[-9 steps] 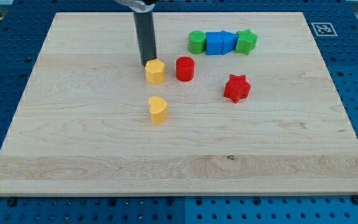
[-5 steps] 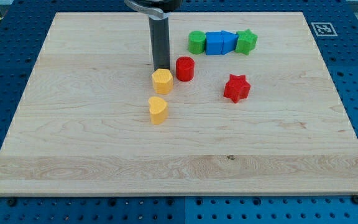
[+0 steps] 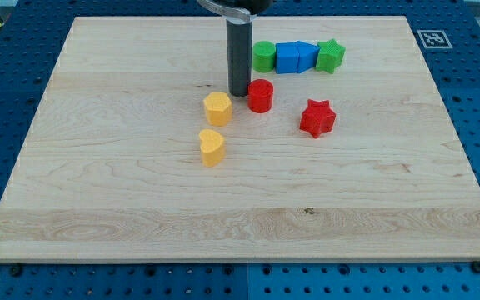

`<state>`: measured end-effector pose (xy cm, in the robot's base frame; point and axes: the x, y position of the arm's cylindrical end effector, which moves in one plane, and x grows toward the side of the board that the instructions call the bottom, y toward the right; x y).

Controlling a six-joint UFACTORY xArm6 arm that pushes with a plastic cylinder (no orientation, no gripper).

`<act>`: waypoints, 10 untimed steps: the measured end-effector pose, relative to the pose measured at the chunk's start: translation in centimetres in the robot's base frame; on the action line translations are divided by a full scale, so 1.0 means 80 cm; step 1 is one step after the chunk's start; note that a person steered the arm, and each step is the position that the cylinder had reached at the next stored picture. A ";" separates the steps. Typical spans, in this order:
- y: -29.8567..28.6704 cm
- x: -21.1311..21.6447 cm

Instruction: Push the red circle above the red star

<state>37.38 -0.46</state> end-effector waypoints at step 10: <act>0.051 0.016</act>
<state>38.66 3.59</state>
